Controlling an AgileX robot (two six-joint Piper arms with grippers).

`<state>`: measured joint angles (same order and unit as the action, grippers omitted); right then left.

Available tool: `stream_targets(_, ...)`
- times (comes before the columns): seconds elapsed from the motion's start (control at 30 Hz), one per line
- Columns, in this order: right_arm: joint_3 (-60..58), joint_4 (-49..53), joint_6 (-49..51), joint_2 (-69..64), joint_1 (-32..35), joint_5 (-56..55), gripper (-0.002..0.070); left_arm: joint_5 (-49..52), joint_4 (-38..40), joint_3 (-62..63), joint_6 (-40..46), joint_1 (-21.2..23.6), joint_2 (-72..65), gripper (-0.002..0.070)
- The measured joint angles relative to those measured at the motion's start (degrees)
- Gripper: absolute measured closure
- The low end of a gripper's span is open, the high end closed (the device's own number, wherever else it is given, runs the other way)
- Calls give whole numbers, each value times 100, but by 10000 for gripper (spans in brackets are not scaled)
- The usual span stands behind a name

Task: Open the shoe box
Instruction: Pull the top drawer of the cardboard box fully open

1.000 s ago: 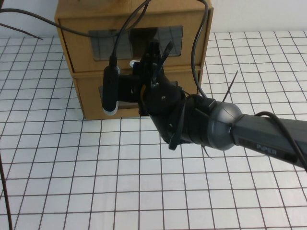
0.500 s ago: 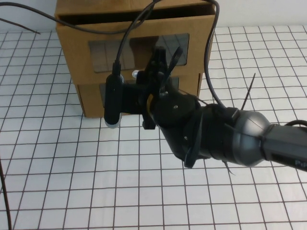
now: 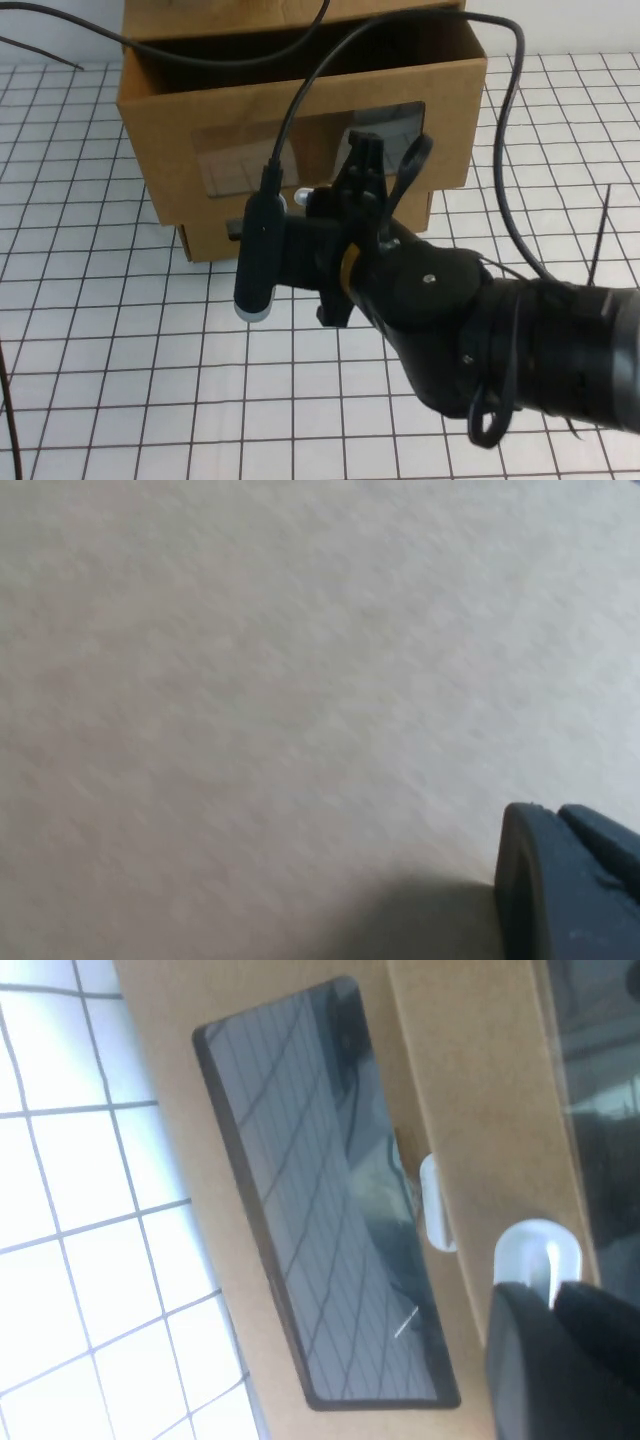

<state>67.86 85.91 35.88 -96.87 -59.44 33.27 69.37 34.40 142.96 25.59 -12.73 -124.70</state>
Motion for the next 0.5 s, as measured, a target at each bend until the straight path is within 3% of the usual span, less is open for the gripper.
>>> stream_targets(0.5,-283,-1465,-676,591,-391,451,668,108,77,10,-89,-34,42,678)
